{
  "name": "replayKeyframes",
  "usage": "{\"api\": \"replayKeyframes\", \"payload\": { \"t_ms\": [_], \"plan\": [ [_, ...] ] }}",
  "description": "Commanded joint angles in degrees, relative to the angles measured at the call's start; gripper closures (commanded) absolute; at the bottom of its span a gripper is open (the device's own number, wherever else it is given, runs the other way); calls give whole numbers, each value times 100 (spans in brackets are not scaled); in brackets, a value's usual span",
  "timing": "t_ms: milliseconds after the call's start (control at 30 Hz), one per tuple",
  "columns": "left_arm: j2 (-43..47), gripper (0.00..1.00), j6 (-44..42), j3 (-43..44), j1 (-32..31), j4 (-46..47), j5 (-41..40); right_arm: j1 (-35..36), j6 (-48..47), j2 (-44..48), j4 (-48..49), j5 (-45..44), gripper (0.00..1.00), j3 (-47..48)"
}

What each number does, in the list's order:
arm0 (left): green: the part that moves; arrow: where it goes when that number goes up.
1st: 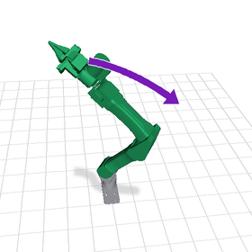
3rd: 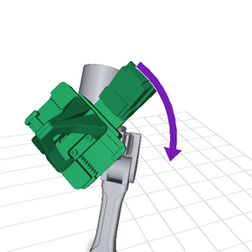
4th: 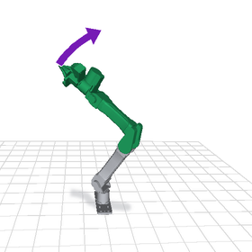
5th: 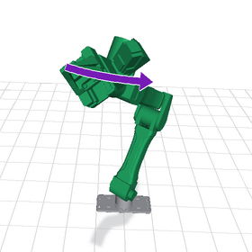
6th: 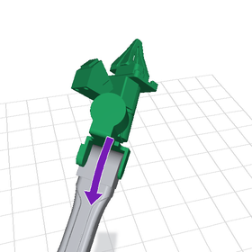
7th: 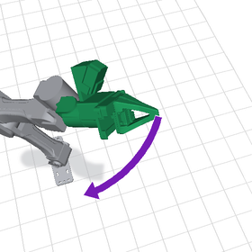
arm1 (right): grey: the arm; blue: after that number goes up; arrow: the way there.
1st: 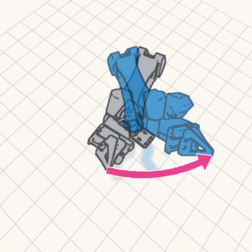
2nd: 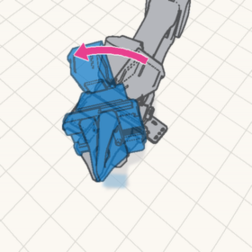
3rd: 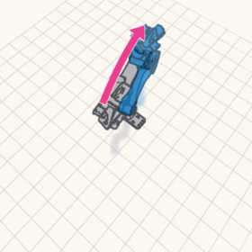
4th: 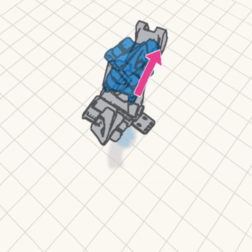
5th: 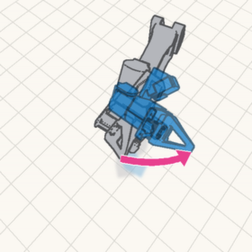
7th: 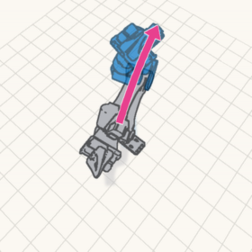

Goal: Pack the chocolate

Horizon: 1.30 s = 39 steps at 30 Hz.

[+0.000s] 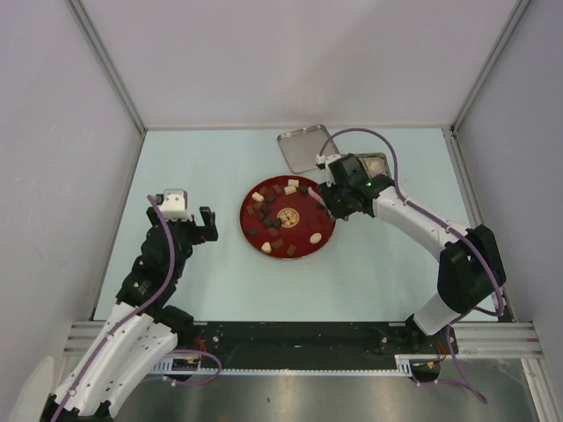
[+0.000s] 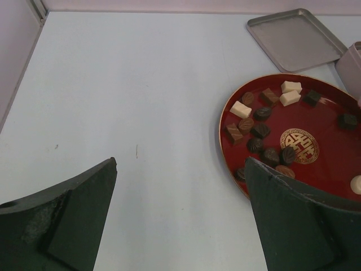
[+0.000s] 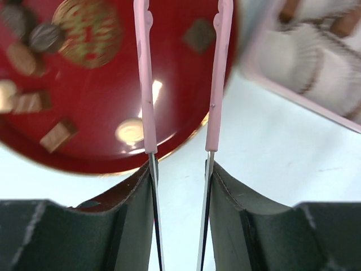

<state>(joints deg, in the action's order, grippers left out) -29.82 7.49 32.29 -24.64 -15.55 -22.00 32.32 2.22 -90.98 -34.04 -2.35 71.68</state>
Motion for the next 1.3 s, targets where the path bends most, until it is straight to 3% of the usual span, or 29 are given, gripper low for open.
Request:
{"api": "replayKeyframes", "payload": {
  "t_ms": [0, 333, 1000, 1267],
  "plan": [
    [64, 0, -72, -21, -40, 122, 99, 581, -213, -7, -129, -257, 57, 145],
    [64, 0, -54, -21, -41, 79, 108, 1250, -415, -719, 380, 24, 52, 145],
    [82, 0, -63, -30, -41, 79, 99, 1532, -863, -1598, 293, 42, 52, 698],
    [100, 0, -72, -21, -41, 79, 73, 1550, -899, -1730, 240, -64, 58, 865]
  ]
}}
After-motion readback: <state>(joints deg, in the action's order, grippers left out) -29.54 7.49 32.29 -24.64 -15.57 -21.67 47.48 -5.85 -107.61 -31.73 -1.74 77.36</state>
